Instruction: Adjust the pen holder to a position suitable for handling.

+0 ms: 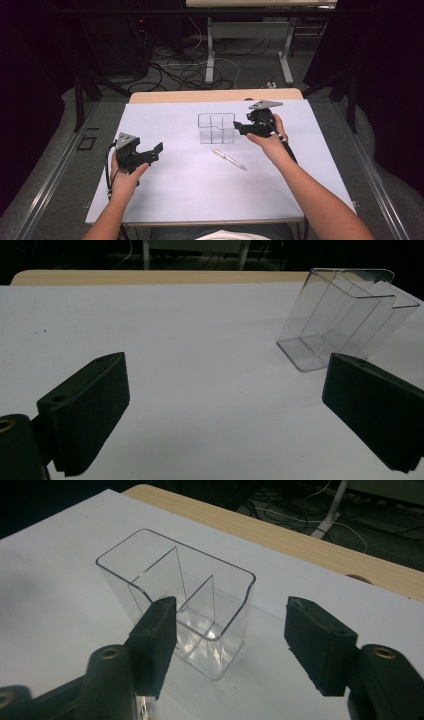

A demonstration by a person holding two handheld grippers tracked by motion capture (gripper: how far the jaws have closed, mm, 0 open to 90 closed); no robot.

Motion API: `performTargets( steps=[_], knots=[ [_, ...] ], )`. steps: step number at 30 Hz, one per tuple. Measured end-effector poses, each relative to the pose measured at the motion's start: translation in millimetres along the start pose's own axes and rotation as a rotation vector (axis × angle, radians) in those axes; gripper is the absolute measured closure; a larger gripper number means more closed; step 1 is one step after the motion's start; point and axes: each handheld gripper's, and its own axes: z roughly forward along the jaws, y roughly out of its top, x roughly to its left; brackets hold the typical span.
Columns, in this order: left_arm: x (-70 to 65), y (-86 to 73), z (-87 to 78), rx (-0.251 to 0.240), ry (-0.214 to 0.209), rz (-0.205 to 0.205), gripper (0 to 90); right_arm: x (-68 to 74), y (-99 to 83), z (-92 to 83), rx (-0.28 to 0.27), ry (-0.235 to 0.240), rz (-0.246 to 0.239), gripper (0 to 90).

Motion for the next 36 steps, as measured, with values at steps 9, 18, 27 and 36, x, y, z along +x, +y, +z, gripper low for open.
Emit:
performTargets(
  steps=[9, 18, 27, 36],
  knots=[
    [-0.2, -0.2, 0.7, 0.006, 0.001, 0.003, 5.1, 0.5, -11.8, -4.8, 0.013, 0.033, -0.007, 24.5],
    [0.4, -0.9, 1.1, 0.013, 0.004, 0.005, 5.1, 7.7, -20.8, -10.9, 0.025, 0.071, -0.106, 29.2],
    [0.2, -0.6, 0.3, 0.014, 0.007, 0.008, 5.1, 9.7, -27.1, -7.4, 0.165, 0.121, -0.179, 32.1],
    [0.8, -0.4, 0.3, 0.015, 0.003, 0.006, 5.1, 19.5, -37.3, -0.1, 0.286, 0.148, -0.159, 44.5]
  ],
)
